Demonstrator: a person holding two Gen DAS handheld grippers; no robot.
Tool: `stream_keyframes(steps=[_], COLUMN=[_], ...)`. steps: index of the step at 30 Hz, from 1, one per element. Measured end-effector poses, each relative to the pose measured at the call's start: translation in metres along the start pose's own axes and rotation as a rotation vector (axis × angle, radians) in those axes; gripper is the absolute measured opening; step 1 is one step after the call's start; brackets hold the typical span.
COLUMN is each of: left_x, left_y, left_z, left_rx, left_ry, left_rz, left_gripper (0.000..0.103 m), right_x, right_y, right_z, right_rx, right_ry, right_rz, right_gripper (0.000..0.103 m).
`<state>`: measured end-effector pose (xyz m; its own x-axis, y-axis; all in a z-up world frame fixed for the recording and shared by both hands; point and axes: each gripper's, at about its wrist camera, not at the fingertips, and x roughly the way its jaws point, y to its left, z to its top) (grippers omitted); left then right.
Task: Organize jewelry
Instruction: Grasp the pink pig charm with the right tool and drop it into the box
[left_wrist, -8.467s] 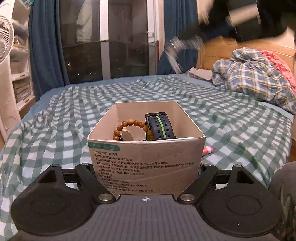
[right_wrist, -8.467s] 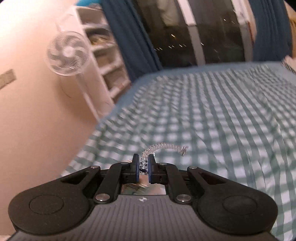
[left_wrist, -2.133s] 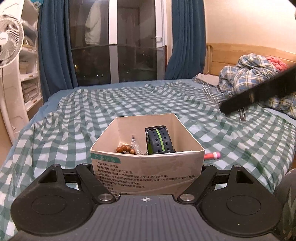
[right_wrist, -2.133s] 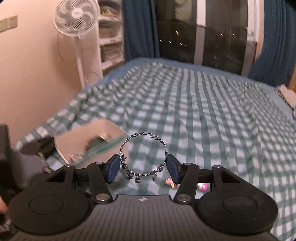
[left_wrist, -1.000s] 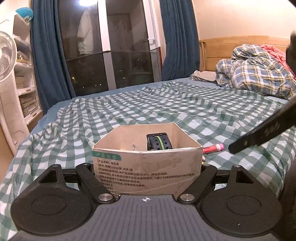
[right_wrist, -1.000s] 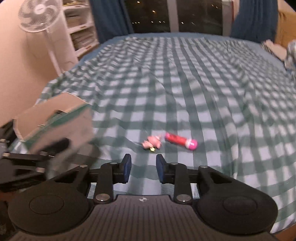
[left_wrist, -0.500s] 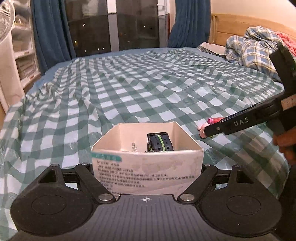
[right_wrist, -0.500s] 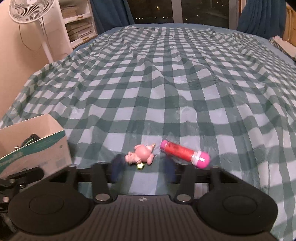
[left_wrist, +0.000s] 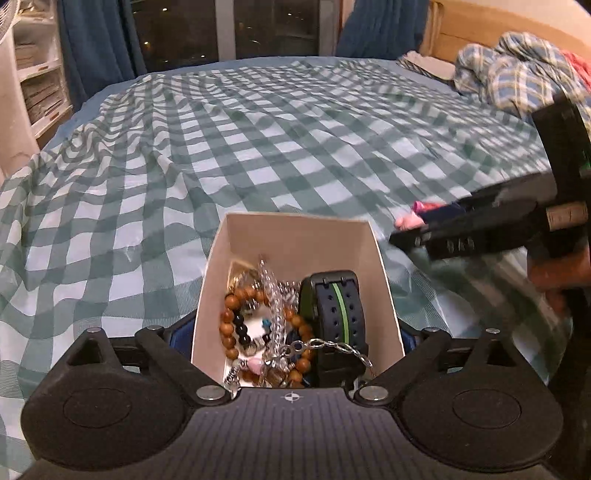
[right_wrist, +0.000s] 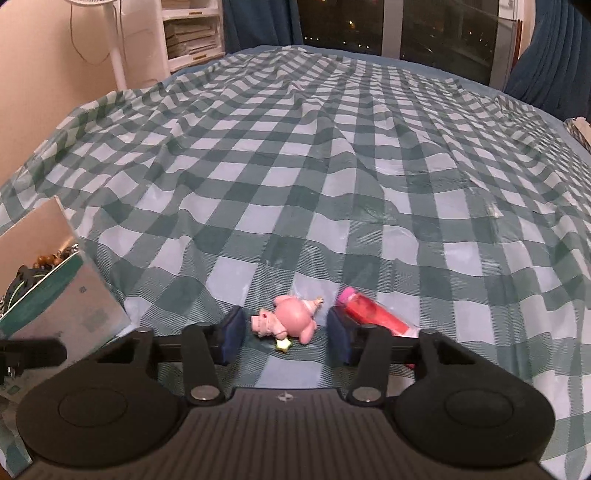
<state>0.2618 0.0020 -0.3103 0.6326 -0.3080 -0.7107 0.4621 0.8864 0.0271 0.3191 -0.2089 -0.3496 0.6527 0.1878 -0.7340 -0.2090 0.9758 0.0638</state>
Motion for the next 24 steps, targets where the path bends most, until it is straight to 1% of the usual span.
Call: stream_keyframes(steps=[2,3,6,8,9,13,15,16,18,19,20,21,22,24], left_x=[-0.003,-0.004,-0.019,-0.027,-0.026,-0.007,-0.003,-0.003,-0.003,-0.002,-0.002,-0.003,-0.004,-0.007], left_y=[-0.002,-0.001,-0.001,-0.003,-0.005,-0.019,-0.018,-0.016,-0.011,-0.010,-0.009,-0.012,-0.015,-0.018], left_z=[-0.004,-0.007,-0.015,-0.021,-0.023,-0.031,-0.030,-0.029,-0.026,-0.024,-0.023,-0.022,-0.022,-0.023], left_rx=[0.011,-0.001,-0.021,-0.011,-0.003,0.095,0.089,0.073,0.038,0.030,0.033,0.051,0.073,0.081], left_ry=[0.004,0.004,-0.035,-0.044,-0.042,-0.072,-0.112,-0.129,-0.145,-0.137,-0.135,-0.143,-0.149,-0.159], left_rz=[0.006,0.008,0.035,0.023,0.013,0.074,0.104,0.106,0.078,0.063,0.041,0.028,0.036,0.026], left_gripper=[0.072,0.072,0.072,0.072,0.074,0.074,0.075,0.075,0.066,0.063,0.056,0.055,0.054,0.054], right_x=[-0.004,-0.006,-0.013,-0.019,-0.021,-0.030,-0.035,-0.038,-0.046,-0.050,-0.054,-0.059,-0.064,-0.077], right_y=[-0.005,-0.006,-0.009,-0.009,-0.009,-0.001,0.005,0.008,0.013,0.014,0.015,0.016,0.016,0.019], right_z=[0.000,0.000,-0.002,-0.003,-0.004,-0.004,-0.003,-0.002,-0.001,-0.001,0.000,0.001,0.002,0.008], right_rx=[0.023,0.027,0.050,0.062,0.062,0.068,0.064,0.057,0.037,0.030,0.030,0.034,0.039,0.040], right_ry=[0.002,-0.001,-0.013,-0.023,-0.027,-0.041,-0.042,-0.043,-0.049,-0.051,-0.054,-0.058,-0.062,-0.076], right_rz=[0.009,0.004,0.001,0.004,0.006,0.025,0.034,0.040,0.040,0.040,0.038,0.037,0.037,0.038], right_gripper=[0.103,0.103,0.103,0.103,0.103,0.103,0.103,0.103,0.103,0.103,0.103,0.103,0.103,0.103])
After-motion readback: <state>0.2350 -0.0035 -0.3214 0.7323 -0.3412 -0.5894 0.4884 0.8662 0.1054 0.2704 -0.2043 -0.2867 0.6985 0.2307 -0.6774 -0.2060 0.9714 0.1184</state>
